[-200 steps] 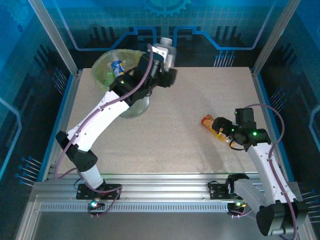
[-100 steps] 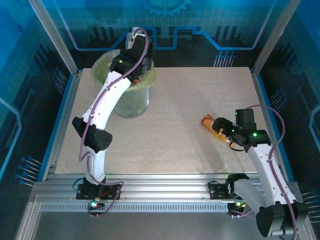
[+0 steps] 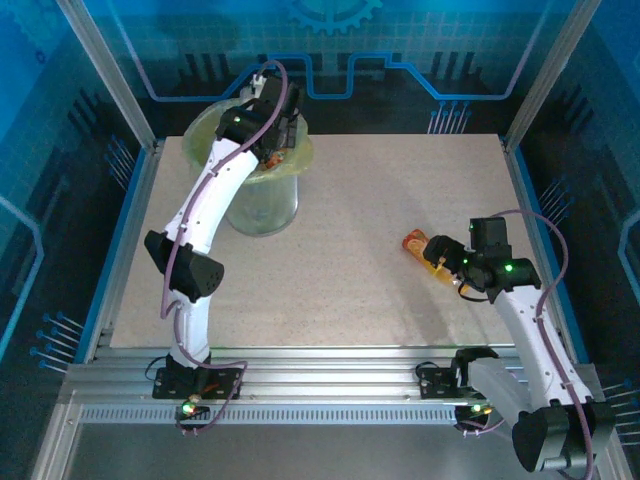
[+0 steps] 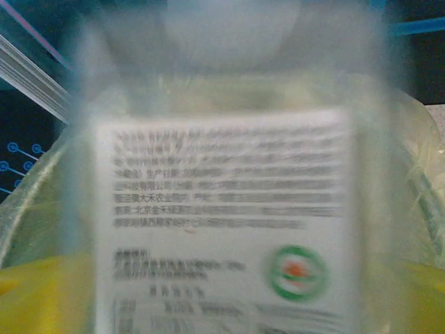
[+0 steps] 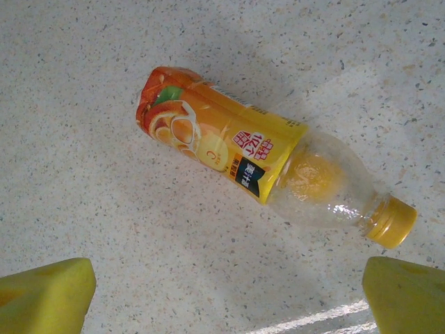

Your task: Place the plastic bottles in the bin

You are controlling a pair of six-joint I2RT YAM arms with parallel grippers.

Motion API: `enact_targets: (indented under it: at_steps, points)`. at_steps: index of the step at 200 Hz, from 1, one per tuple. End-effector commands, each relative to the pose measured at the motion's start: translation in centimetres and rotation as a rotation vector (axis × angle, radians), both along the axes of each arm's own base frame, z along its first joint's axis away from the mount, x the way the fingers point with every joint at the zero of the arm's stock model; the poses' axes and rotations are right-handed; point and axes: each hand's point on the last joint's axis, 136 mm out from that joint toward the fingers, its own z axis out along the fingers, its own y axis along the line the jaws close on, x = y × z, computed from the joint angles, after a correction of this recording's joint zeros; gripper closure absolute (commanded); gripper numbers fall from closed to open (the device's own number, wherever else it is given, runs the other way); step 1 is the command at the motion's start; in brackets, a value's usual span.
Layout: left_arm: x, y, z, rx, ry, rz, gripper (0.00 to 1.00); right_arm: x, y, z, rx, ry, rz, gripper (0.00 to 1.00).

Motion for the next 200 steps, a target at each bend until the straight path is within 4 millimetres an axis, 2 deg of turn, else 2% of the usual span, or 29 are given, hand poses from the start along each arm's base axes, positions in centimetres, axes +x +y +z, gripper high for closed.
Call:
enact_targets:
  at_steps: [1,58,81,96,111,126,160,200]
  points:
    - [0.0,0.1,-0.5,-0.036,0.018,0.009,0.01,-0.1,-0.1,-0.3,0.014,0.007,-0.012,0.00]
    - [0.2,0.0,-0.1,-0.067,-0.001,0.002,0.01,0.0,0.0,-0.4,0.024,0.007,-0.012,0.00]
    - [0.2,-0.4,0.3,-0.100,-0.017,-0.009,0.17,0.1,0.2,-0.7,0.034,0.010,-0.010,0.00]
    - [0.3,-1.1,0.5,-0.145,-0.036,-0.033,0.22,0.1,0.4,-0.9,0.039,0.011,-0.008,0.00]
    - [0.4,-1.4,0.4,-0.175,-0.053,-0.038,0.22,0.2,0.5,-1.0,0.044,0.012,-0.006,0.00]
    - [0.4,-1.3,0.0,-0.172,-0.057,-0.024,0.16,0.2,0.6,-1.1,0.044,0.015,-0.002,0.00]
    - [0.5,0.4,-1.9,-0.142,-0.034,0.046,0.22,0.3,0.8,-1.3,0.047,0.023,0.005,0.00]
    - [-0.2,1.6,-3.7,-0.141,-0.012,0.092,0.16,0.3,0.9,-1.4,0.049,0.025,0.007,0.00]
